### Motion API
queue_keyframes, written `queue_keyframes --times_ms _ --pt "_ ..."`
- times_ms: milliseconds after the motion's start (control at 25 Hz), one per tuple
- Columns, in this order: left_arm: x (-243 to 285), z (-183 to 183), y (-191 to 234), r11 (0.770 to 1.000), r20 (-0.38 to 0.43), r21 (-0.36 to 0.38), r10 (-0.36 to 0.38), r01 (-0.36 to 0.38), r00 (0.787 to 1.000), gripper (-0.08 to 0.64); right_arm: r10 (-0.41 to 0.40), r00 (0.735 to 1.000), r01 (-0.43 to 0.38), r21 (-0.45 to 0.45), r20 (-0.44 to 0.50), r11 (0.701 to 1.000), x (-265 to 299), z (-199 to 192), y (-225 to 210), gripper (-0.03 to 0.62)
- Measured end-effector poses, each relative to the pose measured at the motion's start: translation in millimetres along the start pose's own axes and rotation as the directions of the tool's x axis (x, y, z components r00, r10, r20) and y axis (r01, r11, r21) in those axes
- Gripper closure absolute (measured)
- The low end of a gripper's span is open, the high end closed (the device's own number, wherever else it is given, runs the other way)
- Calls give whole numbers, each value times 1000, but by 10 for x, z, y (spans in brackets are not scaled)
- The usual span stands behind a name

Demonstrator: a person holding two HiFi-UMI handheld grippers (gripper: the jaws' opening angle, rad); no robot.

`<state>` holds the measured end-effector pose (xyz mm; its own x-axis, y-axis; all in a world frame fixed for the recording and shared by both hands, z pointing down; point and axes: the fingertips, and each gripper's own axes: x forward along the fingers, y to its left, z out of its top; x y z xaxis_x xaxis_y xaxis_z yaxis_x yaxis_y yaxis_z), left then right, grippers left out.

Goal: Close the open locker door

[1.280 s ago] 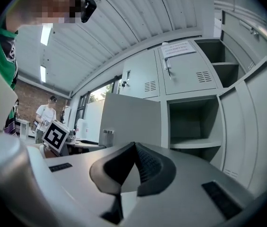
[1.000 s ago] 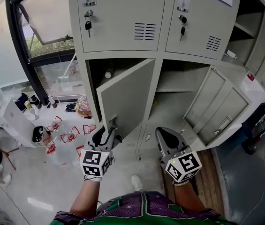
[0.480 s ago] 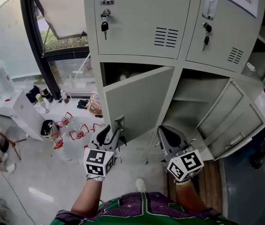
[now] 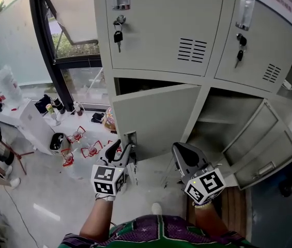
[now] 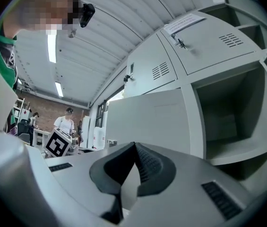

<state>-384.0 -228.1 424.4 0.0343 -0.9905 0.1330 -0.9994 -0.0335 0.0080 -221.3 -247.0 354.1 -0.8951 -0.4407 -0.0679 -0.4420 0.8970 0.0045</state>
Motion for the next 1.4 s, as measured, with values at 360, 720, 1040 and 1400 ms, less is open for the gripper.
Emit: queue_keyframes --times_ms 360,720,1040,1400 --pt "274 30 217 998 -7 -21 52 -53 999 408 43 999 -44 30 9 999 106 -20 -127 584" --pt "465 57 320 998 -41 -36 50 -52 998 408 40 999 -40 78 10 996 109 -77 -249 584" --pt "598 72 424 998 -31 -35 55 -56 998 407 11 1000 -11 80 -5 997 69 -132 -376 584" --pt "687 82 445 996 -36 -55 64 -66 997 407 5 1000 -4 88 -14 996 62 -164 -434 584"
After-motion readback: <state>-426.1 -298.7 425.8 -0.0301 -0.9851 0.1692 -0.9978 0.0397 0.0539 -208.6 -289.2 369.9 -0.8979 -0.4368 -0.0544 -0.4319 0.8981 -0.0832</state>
